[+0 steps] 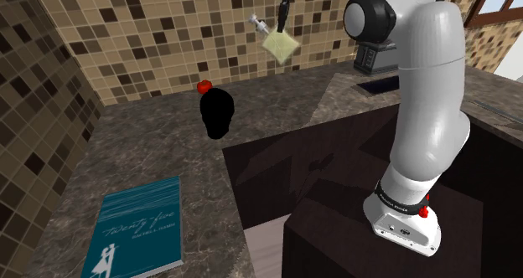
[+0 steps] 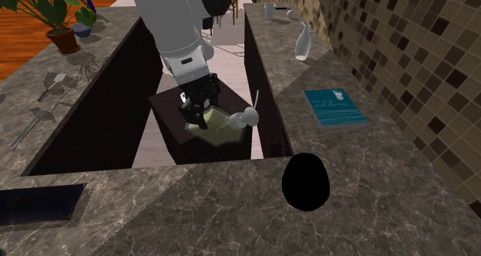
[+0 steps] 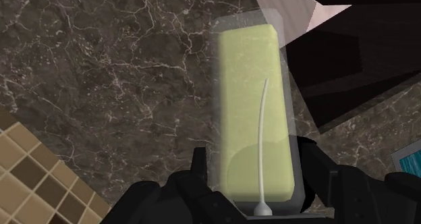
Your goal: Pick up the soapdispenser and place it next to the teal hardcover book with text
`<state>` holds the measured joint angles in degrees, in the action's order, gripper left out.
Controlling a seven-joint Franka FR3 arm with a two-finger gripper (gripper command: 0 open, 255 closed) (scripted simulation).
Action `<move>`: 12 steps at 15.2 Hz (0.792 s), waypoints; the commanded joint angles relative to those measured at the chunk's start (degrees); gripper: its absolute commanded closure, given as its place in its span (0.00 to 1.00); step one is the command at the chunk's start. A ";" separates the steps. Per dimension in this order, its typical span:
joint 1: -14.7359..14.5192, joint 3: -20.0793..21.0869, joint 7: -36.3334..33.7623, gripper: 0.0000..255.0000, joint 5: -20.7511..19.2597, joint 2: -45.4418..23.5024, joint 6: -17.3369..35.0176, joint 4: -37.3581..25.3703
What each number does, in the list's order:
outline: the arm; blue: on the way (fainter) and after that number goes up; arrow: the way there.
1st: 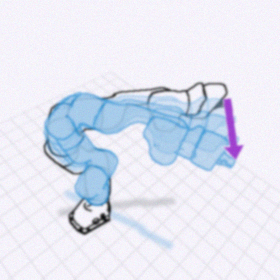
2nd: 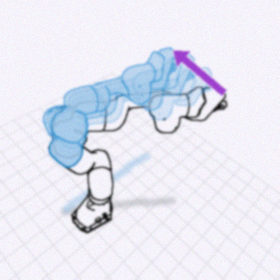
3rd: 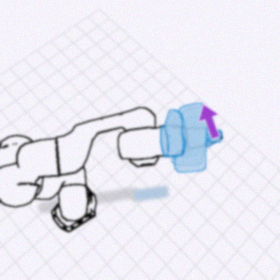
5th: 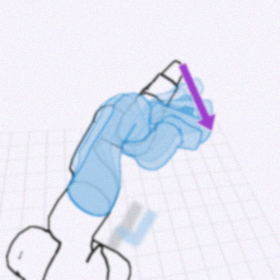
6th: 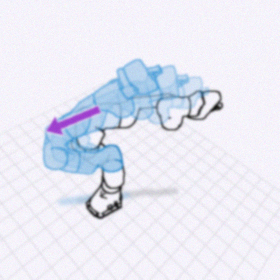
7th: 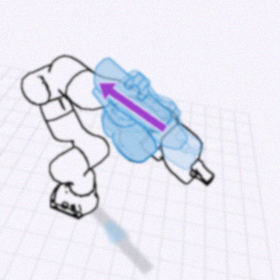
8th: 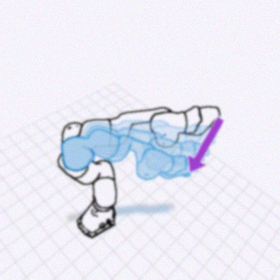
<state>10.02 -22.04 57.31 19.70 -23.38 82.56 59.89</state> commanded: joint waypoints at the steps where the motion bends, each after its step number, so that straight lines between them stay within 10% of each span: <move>1: 0.41 0.01 -0.15 1.00 0.23 -0.50 -1.31 -1.80; 12: -13.57 4.31 -12.41 1.00 -8.50 21.08 14.67 31.86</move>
<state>-2.67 -18.36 46.46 11.62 -3.23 96.90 90.87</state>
